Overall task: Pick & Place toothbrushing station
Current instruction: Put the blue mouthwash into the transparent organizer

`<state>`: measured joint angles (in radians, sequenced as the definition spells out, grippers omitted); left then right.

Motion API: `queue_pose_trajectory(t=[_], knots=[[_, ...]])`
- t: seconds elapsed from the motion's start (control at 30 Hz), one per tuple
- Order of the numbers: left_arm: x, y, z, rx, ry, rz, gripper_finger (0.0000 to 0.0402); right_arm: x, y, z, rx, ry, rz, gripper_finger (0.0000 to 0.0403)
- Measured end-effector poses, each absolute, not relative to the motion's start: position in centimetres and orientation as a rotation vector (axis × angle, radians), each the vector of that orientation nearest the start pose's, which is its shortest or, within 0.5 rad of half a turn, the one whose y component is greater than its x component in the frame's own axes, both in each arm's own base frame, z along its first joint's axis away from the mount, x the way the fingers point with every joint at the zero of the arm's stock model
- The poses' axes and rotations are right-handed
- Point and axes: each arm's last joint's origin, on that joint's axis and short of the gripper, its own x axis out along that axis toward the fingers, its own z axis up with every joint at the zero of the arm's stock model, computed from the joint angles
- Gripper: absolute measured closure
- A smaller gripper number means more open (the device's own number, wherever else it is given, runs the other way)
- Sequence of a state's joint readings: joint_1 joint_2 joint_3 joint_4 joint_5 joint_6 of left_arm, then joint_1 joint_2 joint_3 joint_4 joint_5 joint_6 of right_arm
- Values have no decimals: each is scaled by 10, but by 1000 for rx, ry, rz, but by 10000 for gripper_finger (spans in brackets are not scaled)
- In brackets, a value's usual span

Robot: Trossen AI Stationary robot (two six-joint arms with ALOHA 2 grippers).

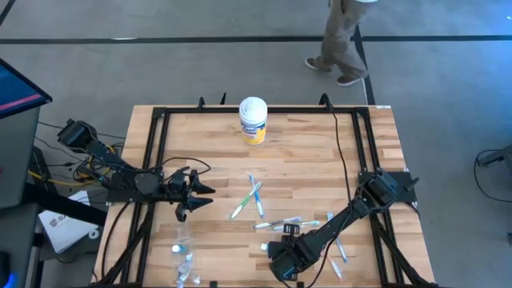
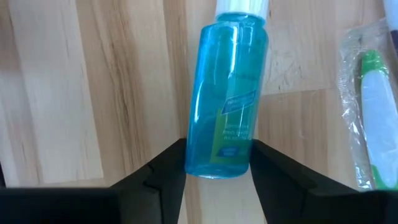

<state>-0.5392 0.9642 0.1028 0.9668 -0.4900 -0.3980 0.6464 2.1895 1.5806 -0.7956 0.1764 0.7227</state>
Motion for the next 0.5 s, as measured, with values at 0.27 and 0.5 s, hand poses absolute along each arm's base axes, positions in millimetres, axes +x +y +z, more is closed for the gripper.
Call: queue_pose_trajectory(t=[0.27, 0.5], knots=[[151, -74, 183, -450, -81, -66, 230, 344, 251, 134, 37, 1326, -84, 281], [151, -74, 183, -450, -81, -66, 230, 345, 250, 134, 35, 1324, -84, 317]])
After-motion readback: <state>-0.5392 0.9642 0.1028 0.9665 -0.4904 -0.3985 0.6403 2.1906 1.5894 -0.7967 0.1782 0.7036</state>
